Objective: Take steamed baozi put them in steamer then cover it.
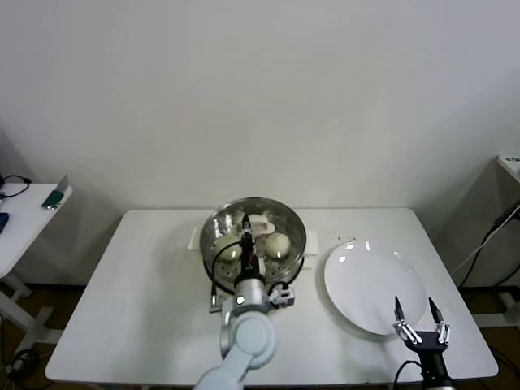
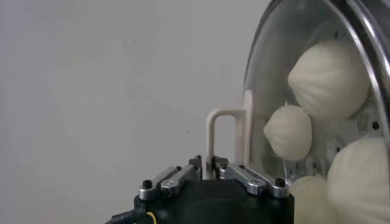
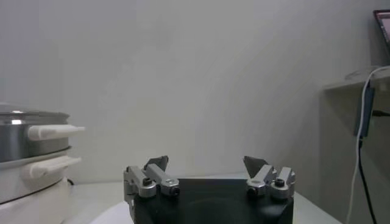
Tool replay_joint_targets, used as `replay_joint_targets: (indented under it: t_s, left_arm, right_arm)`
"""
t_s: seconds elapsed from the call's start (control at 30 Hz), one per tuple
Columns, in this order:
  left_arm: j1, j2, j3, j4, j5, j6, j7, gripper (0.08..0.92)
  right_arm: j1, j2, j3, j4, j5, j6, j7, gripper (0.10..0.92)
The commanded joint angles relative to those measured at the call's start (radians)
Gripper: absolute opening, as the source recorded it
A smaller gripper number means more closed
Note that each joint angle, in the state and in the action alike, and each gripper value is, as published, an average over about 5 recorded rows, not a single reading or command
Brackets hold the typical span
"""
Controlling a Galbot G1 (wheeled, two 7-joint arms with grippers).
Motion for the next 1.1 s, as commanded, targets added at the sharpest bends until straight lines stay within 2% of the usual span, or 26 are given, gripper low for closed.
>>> replay_joint_targets:
  t_s: [0.03,0.27,0.5,0.67,0.77,0.93,1.1]
  left_arm:
    - [0.016,0.076,0.045,-0.137,-0.098,0.051,0.022,0.259]
    - [0.065,0.126,0.054,-0.255,-0.174,0.051,0.034,0.458]
    - [0.134,0.151,-0.007,-0.390,-0.423,-0.014,-0.098,0.657]
    - [0.214,0.196,-0.221,-0.445,-0.821,-0.198,-0.320,0.790]
    - [0.268,0.243,-0.393,-0.453,-1.085,-0.322,-0.390,0.818]
    - [0.401,0.295,-0.674,-0.410,-1.506,-0.533,-0.364,0.822]
    - [0.526,0.345,-0.839,-0.271,-1.841,-0.785,-0.274,0.823]
  right_arm:
    - [0.006,0.000,0.001,0.005,-0.001,-0.032,-0.002,0.823]
    - [0.014,0.000,-0.005,-0.001,-0.018,-0.053,-0.010,0.823]
    - [0.009,0.005,-0.012,0.020,-0.019,-0.101,0.038,0.823]
    - [-0.001,-0.002,-0.012,0.075,-0.032,-0.107,0.043,0.823]
    - [0.003,-0.003,-0.018,0.108,-0.041,-0.116,0.057,0.823]
    - [0.022,0.021,-0.018,0.114,-0.087,-0.130,0.066,0.823]
    - [0.027,0.021,-0.022,0.107,-0.090,-0.122,0.069,0.823]
